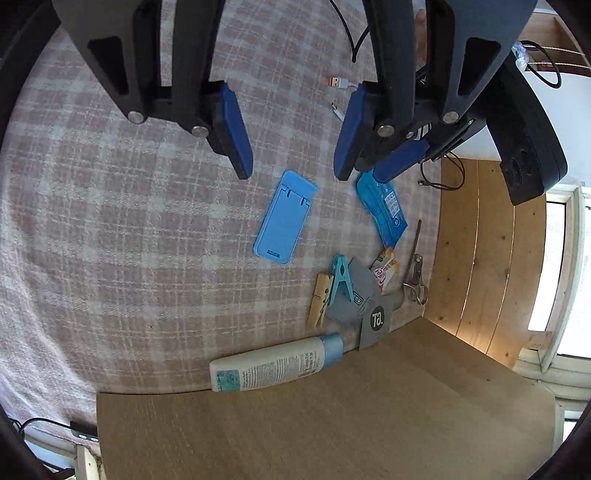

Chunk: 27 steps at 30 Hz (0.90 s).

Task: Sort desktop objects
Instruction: 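Move both grippers back over the pile, then grasp the blue packet with the right gripper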

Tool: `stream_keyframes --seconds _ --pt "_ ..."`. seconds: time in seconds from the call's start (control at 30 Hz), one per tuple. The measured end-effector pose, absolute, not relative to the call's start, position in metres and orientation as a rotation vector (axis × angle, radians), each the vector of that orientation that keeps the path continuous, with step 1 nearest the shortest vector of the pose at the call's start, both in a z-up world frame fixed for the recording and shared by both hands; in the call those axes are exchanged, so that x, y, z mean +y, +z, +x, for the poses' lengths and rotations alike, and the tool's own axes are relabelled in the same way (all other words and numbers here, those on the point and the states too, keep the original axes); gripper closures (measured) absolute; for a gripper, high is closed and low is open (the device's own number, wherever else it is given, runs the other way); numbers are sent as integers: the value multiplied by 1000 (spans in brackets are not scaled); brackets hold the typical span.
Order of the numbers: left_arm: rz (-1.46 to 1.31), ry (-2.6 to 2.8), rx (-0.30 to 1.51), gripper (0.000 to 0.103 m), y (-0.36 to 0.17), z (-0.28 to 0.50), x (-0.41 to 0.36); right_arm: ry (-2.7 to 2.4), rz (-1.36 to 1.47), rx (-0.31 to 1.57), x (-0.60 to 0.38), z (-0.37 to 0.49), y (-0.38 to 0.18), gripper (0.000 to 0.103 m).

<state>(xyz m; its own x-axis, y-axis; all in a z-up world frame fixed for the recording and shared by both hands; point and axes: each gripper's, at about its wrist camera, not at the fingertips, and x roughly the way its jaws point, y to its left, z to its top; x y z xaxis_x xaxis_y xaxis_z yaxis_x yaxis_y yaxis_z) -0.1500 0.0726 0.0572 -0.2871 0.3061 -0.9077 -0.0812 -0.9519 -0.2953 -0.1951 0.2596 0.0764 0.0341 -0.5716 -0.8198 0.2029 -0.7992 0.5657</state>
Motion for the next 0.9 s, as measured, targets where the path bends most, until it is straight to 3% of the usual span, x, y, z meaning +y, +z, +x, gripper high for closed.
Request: stream_keyframes --seconds 0.27,0.6,0.9 --pt "-1802 2379 -380 65 51 -131 24 -1758 1809 -236 228 -204 60 57" --pt "-1869 2419 -667 65 38 -67 -29 -1689 1701 -12 156 -191 70 57" --pt "-1808 2512 -642 65 37 -114 -32 -1650 1680 -25 97 -201 61 57"
